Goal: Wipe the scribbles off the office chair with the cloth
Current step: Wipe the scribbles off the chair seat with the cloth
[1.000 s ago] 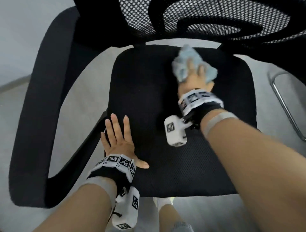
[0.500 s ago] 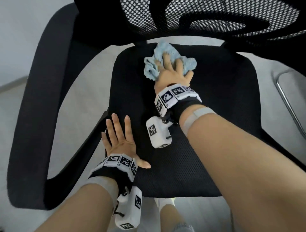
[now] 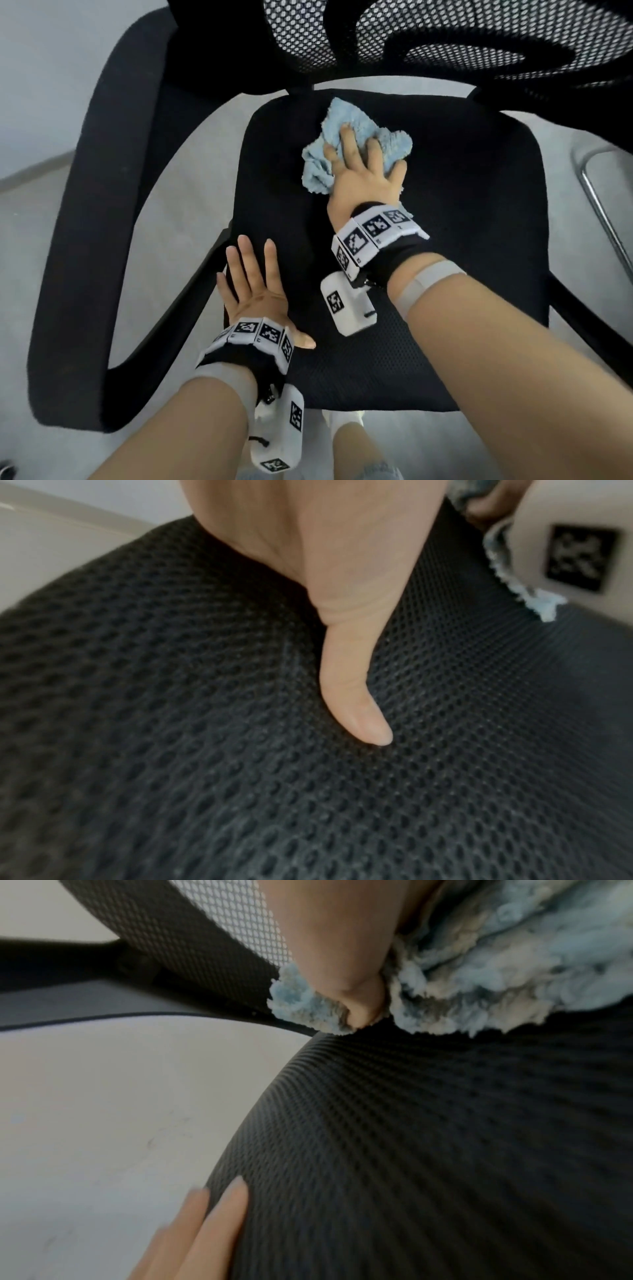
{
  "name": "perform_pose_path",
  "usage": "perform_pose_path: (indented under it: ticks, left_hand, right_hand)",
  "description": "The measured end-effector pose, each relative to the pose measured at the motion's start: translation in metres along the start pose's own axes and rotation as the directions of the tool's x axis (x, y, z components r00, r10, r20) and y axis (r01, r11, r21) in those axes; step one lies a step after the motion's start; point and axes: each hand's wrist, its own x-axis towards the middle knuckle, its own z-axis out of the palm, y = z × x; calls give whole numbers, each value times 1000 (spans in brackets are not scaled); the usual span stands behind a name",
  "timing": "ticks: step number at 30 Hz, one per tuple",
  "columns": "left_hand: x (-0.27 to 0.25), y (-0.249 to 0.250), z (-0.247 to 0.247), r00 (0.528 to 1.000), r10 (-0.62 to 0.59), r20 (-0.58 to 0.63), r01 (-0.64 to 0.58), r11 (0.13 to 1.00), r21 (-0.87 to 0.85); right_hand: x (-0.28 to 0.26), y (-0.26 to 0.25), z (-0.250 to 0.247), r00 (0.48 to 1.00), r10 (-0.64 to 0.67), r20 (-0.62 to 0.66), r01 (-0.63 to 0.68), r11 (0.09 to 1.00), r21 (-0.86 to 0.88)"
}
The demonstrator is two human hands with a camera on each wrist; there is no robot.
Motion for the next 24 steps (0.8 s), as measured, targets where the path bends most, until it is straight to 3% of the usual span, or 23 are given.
perform_pose_path:
  ticks: [4, 7, 11, 15, 17, 20, 22, 24]
  left_hand:
    - [-1, -1, 3, 1000, -1, -14, 0, 1000, -13]
    - [0, 4, 4, 1000, -12, -11, 11, 999, -30]
    - [3, 4, 6, 999, -5, -51, 4, 1000, -20]
    - [3, 4, 8, 999, -35, -29, 35, 999, -7]
    - [4, 5, 8, 999, -43, -27, 43, 999, 1]
    - [5, 3, 8, 999, -18, -48, 19, 1000, 12]
    - [7, 0, 8, 997, 13, -72, -14, 1000, -1]
    - [8, -1, 9, 995, 24, -99, -25, 1000, -9]
  right_hand:
    - [-21, 7, 15, 997, -73, 9, 74, 991, -111]
    - [7, -1, 2, 999, -43, -31, 41, 998, -54]
    - [28, -9, -12, 1000, 3, 12, -3, 1000, 17]
    - [2, 39, -5, 997, -66, 35, 67, 997, -33]
    - [-8, 86, -7, 993, 103, 54, -102, 995, -8]
    - [-14, 130, -9, 917, 395, 63, -399, 910, 108]
    - [-13, 118, -4, 877, 477, 49, -478, 861, 173]
    - [-17, 80, 3, 898, 438, 31, -435, 878, 201]
